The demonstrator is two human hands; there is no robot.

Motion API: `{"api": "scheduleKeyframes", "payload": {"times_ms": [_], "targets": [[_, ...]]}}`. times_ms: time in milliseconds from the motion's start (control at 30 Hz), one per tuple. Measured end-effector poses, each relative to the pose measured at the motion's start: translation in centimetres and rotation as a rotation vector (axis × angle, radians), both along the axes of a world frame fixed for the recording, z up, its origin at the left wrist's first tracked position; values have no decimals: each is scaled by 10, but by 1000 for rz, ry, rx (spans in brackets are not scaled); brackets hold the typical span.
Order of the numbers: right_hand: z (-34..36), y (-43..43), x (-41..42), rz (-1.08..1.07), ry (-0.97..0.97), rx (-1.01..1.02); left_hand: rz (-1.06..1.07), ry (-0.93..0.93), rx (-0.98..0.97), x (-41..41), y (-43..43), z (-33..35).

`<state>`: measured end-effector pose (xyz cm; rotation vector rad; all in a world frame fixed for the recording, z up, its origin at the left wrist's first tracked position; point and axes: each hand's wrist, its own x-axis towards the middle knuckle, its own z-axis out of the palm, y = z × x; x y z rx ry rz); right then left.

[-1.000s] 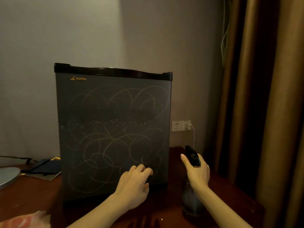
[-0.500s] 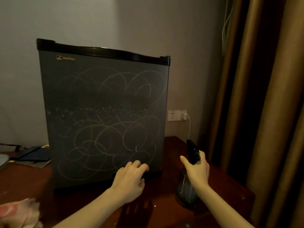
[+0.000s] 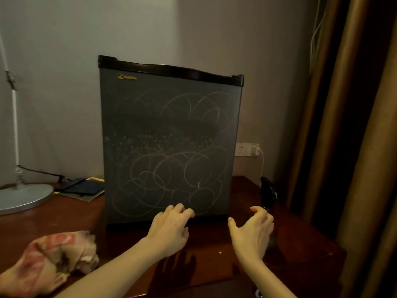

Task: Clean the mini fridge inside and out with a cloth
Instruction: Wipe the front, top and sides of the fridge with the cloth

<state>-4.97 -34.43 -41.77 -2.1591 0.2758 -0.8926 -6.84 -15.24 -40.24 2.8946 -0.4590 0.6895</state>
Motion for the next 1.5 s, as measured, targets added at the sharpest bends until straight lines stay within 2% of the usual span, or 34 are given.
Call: {"api": "scheduleKeyframes", "payload": {"times_ms": [267, 533, 700, 767, 867, 967, 1167, 1333, 1500], "targets": [[9, 95, -15, 365, -97, -182, 163, -24, -1, -32, 69, 4], [-1, 195, -33, 703, -84, -285, 425, 27, 60, -74, 167, -16], [-11, 250, -45, 1008, 84, -419, 569, 35, 8, -105, 216, -32], [-13, 271, -50, 1090, 146, -472, 636, 88, -53, -114, 230, -40], [-18, 299, -56, 1169, 241, -565, 691, 245, -243, -122, 240, -50], [-27, 312, -55, 1176, 319, -659, 680, 355, -348, -124, 244, -57], [-33, 306, -45, 1154, 314, -758, 635, 507, -300, -121, 249, -50], [-34, 296, -48, 1118, 192, -740, 631, 481, -316, -115, 236, -51], [-19, 274, -36, 1045, 5, -693, 595, 316, -127, -106, 225, -31]]}}
